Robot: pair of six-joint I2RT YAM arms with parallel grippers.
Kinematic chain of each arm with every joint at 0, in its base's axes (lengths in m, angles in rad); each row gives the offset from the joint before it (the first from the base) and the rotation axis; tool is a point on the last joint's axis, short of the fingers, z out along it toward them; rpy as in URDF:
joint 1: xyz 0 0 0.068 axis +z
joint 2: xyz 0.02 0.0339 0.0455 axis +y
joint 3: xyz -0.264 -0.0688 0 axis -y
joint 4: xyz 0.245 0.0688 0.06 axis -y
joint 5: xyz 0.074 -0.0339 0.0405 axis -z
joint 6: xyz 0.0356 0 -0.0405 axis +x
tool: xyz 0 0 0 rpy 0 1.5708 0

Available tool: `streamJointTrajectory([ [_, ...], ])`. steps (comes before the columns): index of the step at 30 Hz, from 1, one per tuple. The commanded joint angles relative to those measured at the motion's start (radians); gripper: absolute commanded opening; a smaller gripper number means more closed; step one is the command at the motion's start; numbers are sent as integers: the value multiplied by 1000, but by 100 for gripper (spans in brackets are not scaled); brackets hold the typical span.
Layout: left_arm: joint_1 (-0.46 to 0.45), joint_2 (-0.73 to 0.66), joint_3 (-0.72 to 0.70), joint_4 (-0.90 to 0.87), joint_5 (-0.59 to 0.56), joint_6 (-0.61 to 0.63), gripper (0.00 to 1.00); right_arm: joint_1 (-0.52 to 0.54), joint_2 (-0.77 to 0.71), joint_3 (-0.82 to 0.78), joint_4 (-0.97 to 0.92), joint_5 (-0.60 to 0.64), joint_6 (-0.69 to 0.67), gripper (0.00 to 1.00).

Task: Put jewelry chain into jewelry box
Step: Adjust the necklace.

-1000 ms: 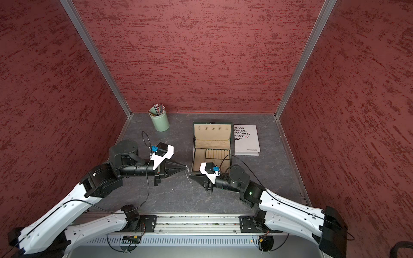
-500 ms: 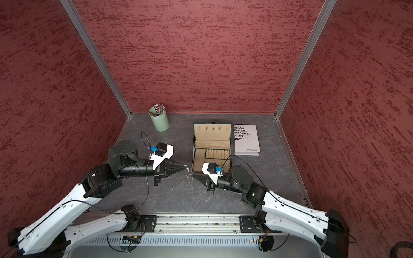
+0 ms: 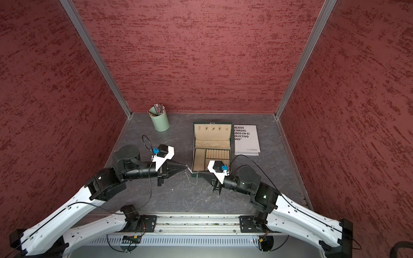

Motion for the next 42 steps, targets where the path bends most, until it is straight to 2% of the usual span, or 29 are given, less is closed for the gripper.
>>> streamJointTrajectory([
  [1, -6, 22, 44, 52, -5, -8, 0, 12, -12, 20, -38, 12, 6, 0],
  [6, -6, 40, 74, 95, 8, -12, 0, 12, 25, 43, -88, -2, 13, 0],
  [13, -8, 52, 102, 111, -9, -8, 0, 12, 2, 37, -78, 23, 27, 0],
  [19, -5, 1, -63, 189, -88, -77, 0, 12, -72, 51, -126, 183, 13, 0],
  [24, -11, 23, -192, 328, -74, -185, 0, 11, -38, 141, -267, 202, -16, 0],
  [30, -33, 82, -240, 455, -64, -231, 0, 12, -17, 200, -336, 223, -34, 0],
  [31, -35, 83, -246, 466, -66, -230, 5, 12, -15, 208, -348, 227, -36, 0],
  [33, -35, 77, -253, 475, -68, -229, 32, 12, -10, 227, -372, 232, -41, 0],
  [35, -35, 66, -256, 469, -67, -219, 53, 12, -4, 249, -399, 233, -44, 0],
  [37, -35, 53, -257, 462, -69, -212, 78, 12, 6, 272, -428, 232, -49, 0],
  [39, -35, 45, -256, 454, -72, -201, 90, 12, 19, 300, -464, 235, -56, 0],
  [42, -35, 47, -258, 453, -72, -187, 99, 12, 47, 356, -543, 236, -66, 0],
])
